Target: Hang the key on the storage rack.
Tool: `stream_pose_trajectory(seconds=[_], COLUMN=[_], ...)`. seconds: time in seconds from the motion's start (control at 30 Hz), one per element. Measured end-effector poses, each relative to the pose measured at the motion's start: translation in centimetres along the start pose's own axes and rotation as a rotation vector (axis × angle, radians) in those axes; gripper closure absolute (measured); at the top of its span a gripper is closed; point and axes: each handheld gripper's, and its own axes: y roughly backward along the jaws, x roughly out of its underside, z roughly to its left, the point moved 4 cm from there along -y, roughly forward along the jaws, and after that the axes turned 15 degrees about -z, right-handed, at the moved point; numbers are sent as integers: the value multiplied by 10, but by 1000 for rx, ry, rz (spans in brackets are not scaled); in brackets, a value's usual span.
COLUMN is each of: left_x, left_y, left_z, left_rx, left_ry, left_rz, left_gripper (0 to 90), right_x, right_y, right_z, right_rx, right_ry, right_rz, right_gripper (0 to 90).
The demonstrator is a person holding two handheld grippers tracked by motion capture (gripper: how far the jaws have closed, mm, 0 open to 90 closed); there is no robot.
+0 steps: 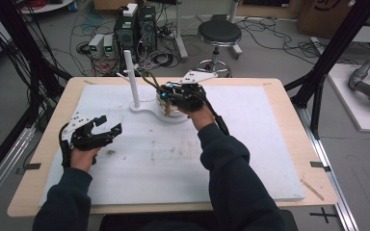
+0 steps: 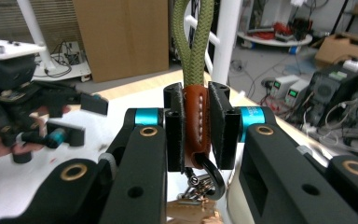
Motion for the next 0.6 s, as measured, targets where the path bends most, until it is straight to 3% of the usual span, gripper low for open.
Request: stream_pose_trajectory(seconds=[0.37, 0.5, 0.6], left_x=[0, 0, 0], left_y=[0, 0, 0], left_z=[-1, -2, -2], left_rx=[6, 11, 11], left_ry=[-1, 0, -2], left_rz=[-6, -8, -7], left_gripper=[214, 214, 214], right_x=[-3, -1, 3], right_y=[-60, -70, -78], right_z=[6, 7, 4], right_rx=[-33, -23, 14], right_ry=[13, 12, 7], right_rz=[39, 65, 95], right_gripper=[786, 787, 787])
